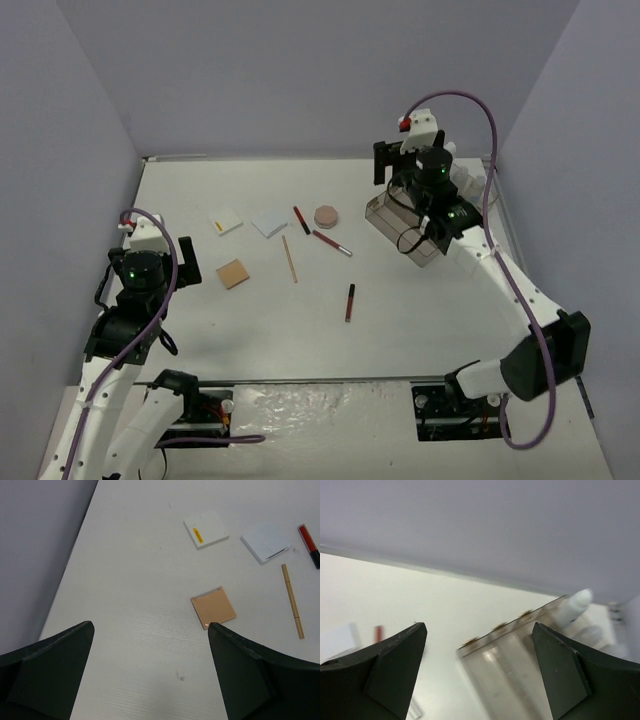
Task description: Organize the makeup
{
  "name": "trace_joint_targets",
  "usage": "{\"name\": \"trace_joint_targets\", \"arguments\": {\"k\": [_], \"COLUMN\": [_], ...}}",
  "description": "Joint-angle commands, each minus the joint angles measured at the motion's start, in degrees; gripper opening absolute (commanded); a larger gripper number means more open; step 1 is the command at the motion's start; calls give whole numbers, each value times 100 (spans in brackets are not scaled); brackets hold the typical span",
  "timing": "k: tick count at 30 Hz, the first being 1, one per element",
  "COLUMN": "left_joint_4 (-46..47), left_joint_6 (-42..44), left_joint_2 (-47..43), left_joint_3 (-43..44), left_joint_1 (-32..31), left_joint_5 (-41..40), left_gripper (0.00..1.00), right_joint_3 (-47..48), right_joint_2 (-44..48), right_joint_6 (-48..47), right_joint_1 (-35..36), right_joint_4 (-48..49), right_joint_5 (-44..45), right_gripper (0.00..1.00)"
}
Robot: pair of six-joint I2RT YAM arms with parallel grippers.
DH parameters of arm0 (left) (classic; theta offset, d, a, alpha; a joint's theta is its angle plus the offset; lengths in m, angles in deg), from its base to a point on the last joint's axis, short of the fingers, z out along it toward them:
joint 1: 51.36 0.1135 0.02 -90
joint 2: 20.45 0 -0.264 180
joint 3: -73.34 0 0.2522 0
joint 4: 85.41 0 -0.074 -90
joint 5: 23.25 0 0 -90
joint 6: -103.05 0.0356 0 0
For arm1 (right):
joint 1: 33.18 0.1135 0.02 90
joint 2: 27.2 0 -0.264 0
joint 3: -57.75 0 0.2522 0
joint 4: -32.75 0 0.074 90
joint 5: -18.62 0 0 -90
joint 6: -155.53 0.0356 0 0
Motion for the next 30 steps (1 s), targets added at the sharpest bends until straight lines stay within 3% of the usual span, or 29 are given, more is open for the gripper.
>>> {"name": "trace_joint_targets", "arguments": {"k": [1,8,14,23,30], "left_joint_4": [355,340,337,331,332], "left_joint_6": [-72,-69,-58,-67,-61], "left_joint_2": [94,131,163,218,219], "left_joint_3": [89,91,80,88,88], "left_joint_1": [39,39,39,39,39], "left_joint_5": [84,57,-9,52,64], "left_gripper": [97,97,97,97,97], "right_joint_3": [-1460,-3001,-3842,-4190,-4282], "right_joint_2": [1014,1347,1179,486,94], "right_joint_6": [1951,3889,5062,5353,5385], "right_joint_1": [878,2159,2825,2967,2982], "right_joint_4": [-578,-1689,-1671,-913,-721], "right_joint_5": [1190,1445,1727,1582,1690], "right_gripper": [84,82,75,55,31]}}
